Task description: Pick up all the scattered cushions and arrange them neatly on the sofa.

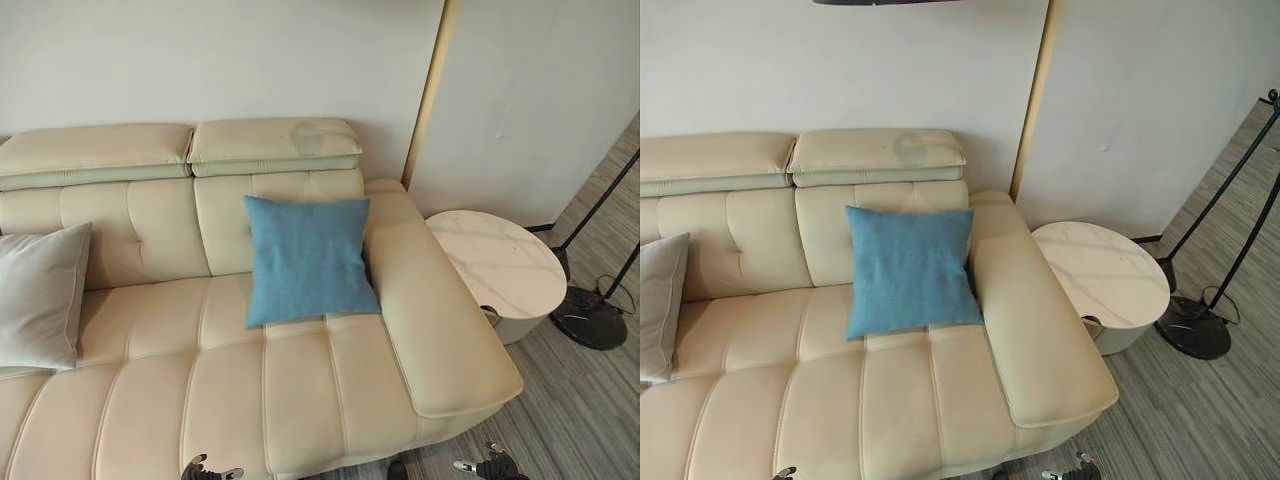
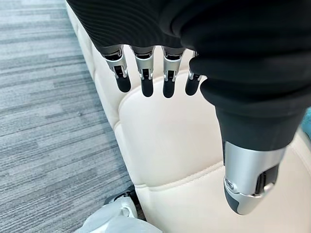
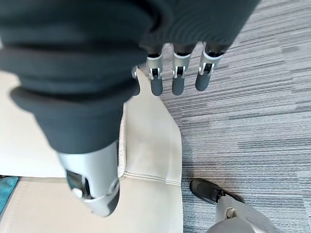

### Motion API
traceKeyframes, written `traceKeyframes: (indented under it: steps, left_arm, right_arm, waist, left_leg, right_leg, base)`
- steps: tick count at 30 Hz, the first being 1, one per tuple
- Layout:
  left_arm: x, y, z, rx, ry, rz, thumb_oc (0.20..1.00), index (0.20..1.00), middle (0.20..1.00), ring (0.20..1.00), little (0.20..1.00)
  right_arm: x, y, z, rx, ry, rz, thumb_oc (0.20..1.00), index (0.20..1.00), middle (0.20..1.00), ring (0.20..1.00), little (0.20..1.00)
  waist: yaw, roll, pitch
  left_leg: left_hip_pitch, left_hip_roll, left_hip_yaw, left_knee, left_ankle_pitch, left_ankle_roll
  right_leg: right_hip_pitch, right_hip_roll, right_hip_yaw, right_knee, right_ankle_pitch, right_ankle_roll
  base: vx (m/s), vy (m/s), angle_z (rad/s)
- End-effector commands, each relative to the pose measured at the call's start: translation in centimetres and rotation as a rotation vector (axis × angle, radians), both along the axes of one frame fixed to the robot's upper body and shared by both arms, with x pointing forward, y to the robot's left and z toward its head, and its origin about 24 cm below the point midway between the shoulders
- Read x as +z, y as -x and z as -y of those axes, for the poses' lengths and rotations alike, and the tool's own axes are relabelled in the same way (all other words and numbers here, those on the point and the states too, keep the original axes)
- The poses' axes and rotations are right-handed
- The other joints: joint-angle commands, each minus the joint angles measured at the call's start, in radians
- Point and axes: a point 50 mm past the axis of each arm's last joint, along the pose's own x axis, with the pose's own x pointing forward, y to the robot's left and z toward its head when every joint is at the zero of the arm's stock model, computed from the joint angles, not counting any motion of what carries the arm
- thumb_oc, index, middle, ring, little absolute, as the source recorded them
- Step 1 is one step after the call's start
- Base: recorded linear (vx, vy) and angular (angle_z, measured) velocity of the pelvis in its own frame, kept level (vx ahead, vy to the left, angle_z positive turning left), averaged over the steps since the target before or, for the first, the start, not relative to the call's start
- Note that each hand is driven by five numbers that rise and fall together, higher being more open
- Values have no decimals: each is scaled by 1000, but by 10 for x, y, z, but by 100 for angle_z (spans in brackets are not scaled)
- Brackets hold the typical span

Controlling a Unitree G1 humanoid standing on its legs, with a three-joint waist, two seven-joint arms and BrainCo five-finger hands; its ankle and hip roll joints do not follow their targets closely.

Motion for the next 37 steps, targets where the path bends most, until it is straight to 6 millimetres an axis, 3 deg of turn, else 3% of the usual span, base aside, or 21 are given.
traceKeyframes:
  steps: [1,4,7,9,10,13,14,17,22,25,28,37]
  left_arm:
    - [14,-35,-9,44,-32,144,1000,1000,1000,1000,1000]
    - [21,-48,-17,45,-38,183,1000,1000,1000,1000,1000]
    - [20,-47,-19,63,-33,173,1000,1000,1000,1000,1000]
    - [19,-42,-20,103,-21,168,1000,1000,1000,1000,1000]
    - [19,-42,-20,103,-21,168,1000,1000,1000,1000,1000]
    - [18,-43,-15,123,3,181,1000,1000,1000,1000,1000]
    - [18,-45,-14,121,8,189,1000,1000,1000,1000,1000]
    - [20,-54,-10,107,13,210,1000,1000,1000,1000,1000]
    - [13,-45,-5,95,20,156,1000,1000,1000,1000,1000]
    - [12,-44,-2,86,26,151,1000,1000,1000,1000,1000]
    - [10,-43,5,41,29,132,1000,1000,1000,1000,1000]
    - [4,-32,8,-19,16,59,1000,1000,1000,1000,1000]
  right_arm:
    - [17,-43,3,9,30,146,1000,1000,1000,1000,1000]
    - [16,-43,2,5,21,139,1000,1000,1000,1000,1000]
    - [13,-37,5,-15,21,117,1000,1000,1000,1000,1000]
    - [13,-34,9,-19,44,99,1000,1000,1000,1000,1000]
    - [13,-34,9,-19,44,99,1000,1000,1000,1000,1000]
    - [18,-39,14,18,75,129,1000,1000,1000,1000,1000]
    - [20,-40,16,21,82,134,1000,1000,1000,1000,1000]
    - [22,-43,22,14,107,138,1000,1000,1000,1000,1000]
    - [21,-42,24,-12,99,131,1000,1000,1000,1000,1000]
    - [21,-43,22,-10,92,134,1000,1000,1000,1000,1000]
    - [19,-42,18,-10,78,128,1000,1000,1000,1000,1000]
    - [11,-34,6,12,45,77,1000,1000,1000,1000,1000]
  waist:
    - [-2,32,113]
    - [1,50,141]
    - [13,58,132]
    - [37,52,117]
    - [37,53,118]
    - [31,81,137]
    - [28,84,142]
    - [9,74,169]
    - [-27,64,125]
    - [-36,66,120]
    - [-56,83,95]
    - [-48,75,69]
  left_leg:
    - [96,25,1,-7,-120,2]
    - [46,41,2,0,-80,13]
    - [10,47,8,4,-59,10]
    - [-46,82,21,20,5,-22]
    - [-45,82,21,20,6,-22]
    - [-78,150,7,16,78,-70]
    - [-85,159,7,12,77,-74]
    - [-90,164,26,82,22,-69]
    - [7,100,9,188,-111,-39]
    - [46,89,10,189,-142,-37]
    - [116,101,65,96,-131,-48]
    - [187,74,52,-7,-134,-43]
  right_leg:
    - [5,-3,7,156,-93,55]
    - [-8,34,55,358,-174,35]
    - [1,63,88,420,-195,22]
    - [112,100,98,226,-264,-20]
    - [114,100,98,223,-263,-21]
    - [134,163,86,150,-268,-57]
    - [134,170,82,145,-268,-62]
    - [108,153,42,138,-238,-71]
    - [79,117,8,95,-191,-73]
    - [78,113,-1,91,-185,-70]
    - [84,115,-40,65,-167,-57]
    - [123,102,-35,27,-140,-26]
  base:
    - [-191,1,-31]
    - [-289,-7,0]
    - [-172,-77,36]
    - [-315,-337,-69]
    - [-243,-365,-106]
    - [-246,-284,-27]
    - [-341,-297,20]
    - [-380,-198,53]
    - [-132,-43,60]
    - [-39,29,55]
    - [18,133,33]
    - [44,84,2]
